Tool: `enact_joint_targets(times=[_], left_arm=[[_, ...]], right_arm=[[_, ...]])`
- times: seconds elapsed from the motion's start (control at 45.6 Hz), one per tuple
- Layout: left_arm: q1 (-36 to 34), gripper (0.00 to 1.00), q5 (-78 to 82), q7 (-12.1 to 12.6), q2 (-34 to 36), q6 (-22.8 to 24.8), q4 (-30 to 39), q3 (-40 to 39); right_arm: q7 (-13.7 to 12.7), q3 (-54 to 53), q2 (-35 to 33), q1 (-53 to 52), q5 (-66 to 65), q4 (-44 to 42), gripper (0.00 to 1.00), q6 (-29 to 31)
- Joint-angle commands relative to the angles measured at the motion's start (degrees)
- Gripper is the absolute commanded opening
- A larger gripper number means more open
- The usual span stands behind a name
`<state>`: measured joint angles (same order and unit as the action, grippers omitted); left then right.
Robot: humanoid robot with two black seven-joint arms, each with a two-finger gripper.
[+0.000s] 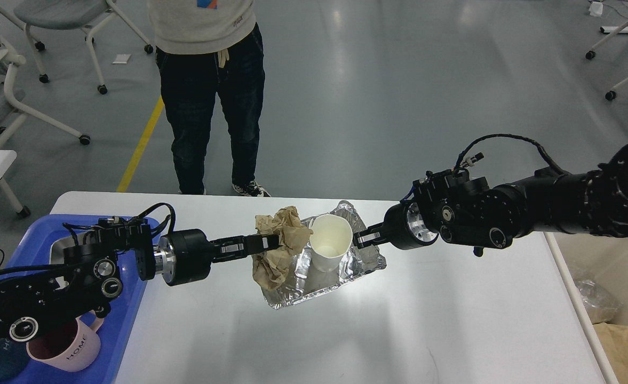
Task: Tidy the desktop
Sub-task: 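Lift the paper bag and drop it into the foil tray, then carry the foil tray with the right gripper to the white bin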
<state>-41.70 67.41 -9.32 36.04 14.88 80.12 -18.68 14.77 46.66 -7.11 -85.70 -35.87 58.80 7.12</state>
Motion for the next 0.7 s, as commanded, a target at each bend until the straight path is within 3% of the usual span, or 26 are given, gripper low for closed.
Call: enact_joint_targets(times=[0.0,0.044,0.154,0.482,0.68], left_arm=[[0.04,0.79,-0.17,0.18,-0.09,-0.02,-0.05,-0.13],[0.04,0.88,-0.34,0.18,0.26,-0.02,-0.05,-0.22],[0.04,0.96,-1.22,0.18,1.14,0.06,0.13,-0.66],[2.24,0.96,-3.77,0.09,2.81,0.06,0.74,-2.59],[7.07,0.96,-10.54,0.0,4.13,0.33,0.74,-12.69]], right_arm=[[0.0,0.01,-0.1,0.0,0.01,-0.09,0.0,0.0],[0.0,0.01,-0.28,0.09,0.18,-0.18,0.0,0.0],[0.0,0.01,-0.98,0.27,0.36,-0.35,0.0,0.0],[0.09,-0.78,-4.49,1.15,2.03,-0.18,0.0,-0.09],[0.44,-2.19,-8.18,3.17,3.08,-0.18,0.0,0.0]])
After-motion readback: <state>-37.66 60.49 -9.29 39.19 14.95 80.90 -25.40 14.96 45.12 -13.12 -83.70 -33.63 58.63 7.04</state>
